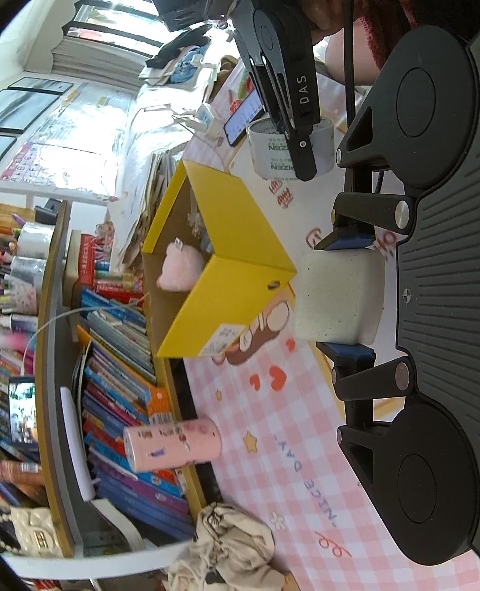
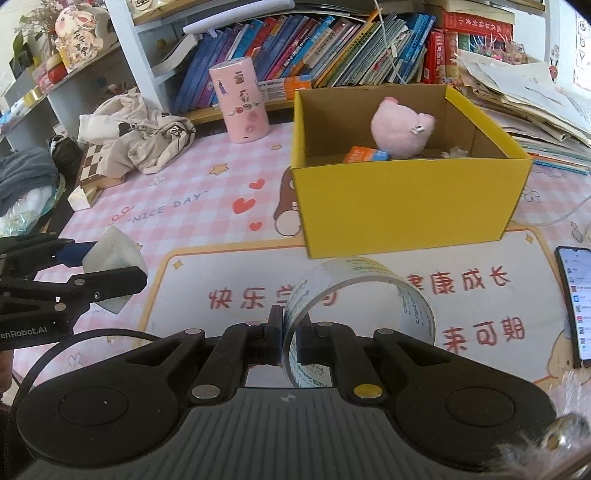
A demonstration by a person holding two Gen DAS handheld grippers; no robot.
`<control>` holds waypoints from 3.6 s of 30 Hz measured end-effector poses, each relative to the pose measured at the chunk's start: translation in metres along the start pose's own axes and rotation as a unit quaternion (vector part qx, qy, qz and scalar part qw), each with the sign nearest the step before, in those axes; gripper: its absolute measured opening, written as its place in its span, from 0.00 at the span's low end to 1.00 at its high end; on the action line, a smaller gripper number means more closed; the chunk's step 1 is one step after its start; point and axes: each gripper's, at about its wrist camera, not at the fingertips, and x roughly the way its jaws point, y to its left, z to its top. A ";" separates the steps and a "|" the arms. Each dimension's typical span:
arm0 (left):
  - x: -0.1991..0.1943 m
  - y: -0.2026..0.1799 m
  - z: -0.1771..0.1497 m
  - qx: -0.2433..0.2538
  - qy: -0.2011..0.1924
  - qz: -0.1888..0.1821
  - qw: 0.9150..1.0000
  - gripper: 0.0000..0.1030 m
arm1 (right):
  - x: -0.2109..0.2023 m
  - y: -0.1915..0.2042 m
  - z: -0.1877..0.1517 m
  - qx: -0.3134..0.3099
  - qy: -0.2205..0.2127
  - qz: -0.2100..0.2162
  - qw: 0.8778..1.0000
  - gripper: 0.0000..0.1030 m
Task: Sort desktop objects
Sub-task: 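Carry the foam block with the left gripper while the right carries the tape roll toward the yellow box, then release the foam block into the yellow box with the left gripper while the right releases the tape roll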
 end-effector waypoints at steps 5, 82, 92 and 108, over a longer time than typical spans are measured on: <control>0.012 -0.024 0.009 0.001 0.004 0.003 1.000 0.44 | -0.009 -0.024 0.002 -0.003 0.002 0.004 1.000 0.06; 0.170 -0.092 0.141 0.006 0.002 0.138 0.990 0.44 | 0.061 -0.158 0.161 -0.183 -0.073 0.129 0.972 0.07; 0.197 -0.087 0.130 0.012 0.047 0.133 0.990 0.45 | 0.092 -0.161 0.154 -0.174 -0.022 0.132 0.976 0.15; 0.174 -0.108 0.130 0.034 0.016 0.154 0.987 0.82 | 0.063 -0.168 0.147 -0.160 -0.055 0.109 0.980 0.58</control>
